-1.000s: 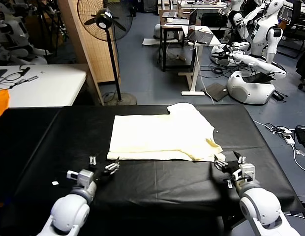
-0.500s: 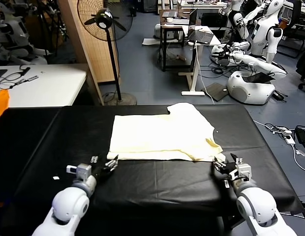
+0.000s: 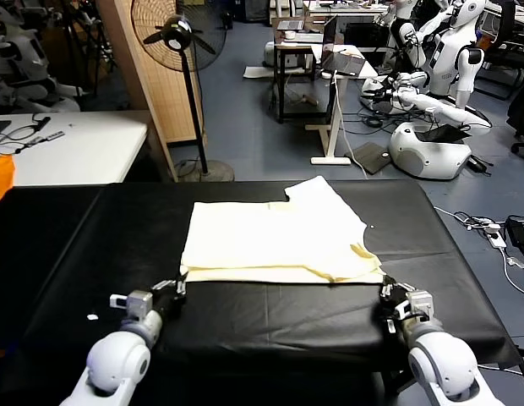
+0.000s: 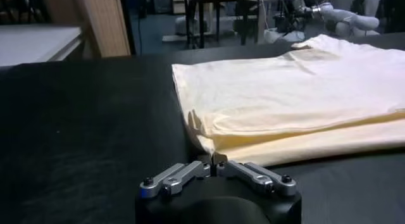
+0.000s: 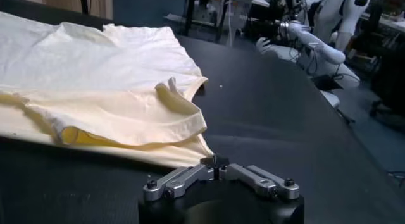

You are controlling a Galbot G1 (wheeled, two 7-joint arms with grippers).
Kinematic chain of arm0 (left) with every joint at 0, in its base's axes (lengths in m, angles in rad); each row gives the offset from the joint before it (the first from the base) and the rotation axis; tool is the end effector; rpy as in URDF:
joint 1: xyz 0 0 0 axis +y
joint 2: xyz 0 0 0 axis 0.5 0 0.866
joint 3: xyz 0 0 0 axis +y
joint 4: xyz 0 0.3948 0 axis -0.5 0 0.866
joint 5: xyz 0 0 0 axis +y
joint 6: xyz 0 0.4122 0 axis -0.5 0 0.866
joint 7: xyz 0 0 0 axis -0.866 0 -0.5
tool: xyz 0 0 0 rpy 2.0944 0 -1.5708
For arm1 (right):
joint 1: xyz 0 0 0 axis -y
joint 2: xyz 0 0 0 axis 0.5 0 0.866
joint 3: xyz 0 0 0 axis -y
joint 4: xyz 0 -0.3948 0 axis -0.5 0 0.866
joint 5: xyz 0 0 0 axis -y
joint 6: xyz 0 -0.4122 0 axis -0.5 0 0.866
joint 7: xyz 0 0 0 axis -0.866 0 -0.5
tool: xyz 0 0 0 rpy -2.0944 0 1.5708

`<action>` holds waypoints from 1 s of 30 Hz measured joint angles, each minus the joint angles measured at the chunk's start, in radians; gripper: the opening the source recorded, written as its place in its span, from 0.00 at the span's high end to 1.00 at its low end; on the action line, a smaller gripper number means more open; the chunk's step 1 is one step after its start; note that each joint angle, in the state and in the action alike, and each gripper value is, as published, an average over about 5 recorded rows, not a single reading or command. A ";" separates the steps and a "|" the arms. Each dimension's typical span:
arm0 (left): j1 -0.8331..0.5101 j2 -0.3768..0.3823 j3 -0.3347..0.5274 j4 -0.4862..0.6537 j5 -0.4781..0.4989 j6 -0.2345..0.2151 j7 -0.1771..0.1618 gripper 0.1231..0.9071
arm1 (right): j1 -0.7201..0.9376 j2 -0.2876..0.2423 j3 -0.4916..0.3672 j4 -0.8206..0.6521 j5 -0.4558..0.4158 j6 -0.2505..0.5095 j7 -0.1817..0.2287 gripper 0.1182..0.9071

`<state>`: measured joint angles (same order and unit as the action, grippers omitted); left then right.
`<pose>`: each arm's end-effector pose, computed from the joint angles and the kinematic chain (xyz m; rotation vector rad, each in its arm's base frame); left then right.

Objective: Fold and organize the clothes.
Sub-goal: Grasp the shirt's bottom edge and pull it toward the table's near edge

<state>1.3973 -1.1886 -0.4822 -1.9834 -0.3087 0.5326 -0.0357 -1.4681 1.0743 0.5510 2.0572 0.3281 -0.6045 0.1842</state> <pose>0.2794 0.0711 -0.3349 -0.1850 -2.6290 -0.1201 0.2618 -0.1051 -0.3067 -0.0319 -2.5801 0.3167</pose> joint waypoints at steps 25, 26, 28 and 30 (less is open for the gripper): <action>0.389 -0.043 -0.069 -0.339 0.173 0.005 0.013 0.48 | -0.272 0.009 0.055 0.267 0.003 0.125 0.018 0.46; 0.389 -0.044 -0.067 -0.350 0.181 -0.004 0.012 0.41 | -0.267 0.007 0.056 0.273 0.014 0.140 0.018 0.40; 0.383 -0.044 -0.064 -0.367 0.188 -0.026 0.011 0.27 | -0.251 -0.001 0.055 0.279 0.040 0.165 0.020 0.28; 0.370 -0.041 -0.060 -0.376 0.184 -0.053 0.008 0.19 | -0.225 -0.012 0.051 0.273 0.068 0.176 0.019 0.18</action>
<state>1.7671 -1.2296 -0.5418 -2.3594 -0.1246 0.4797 -0.0280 -1.6934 1.0623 0.6018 2.3304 0.3964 -0.4283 0.2028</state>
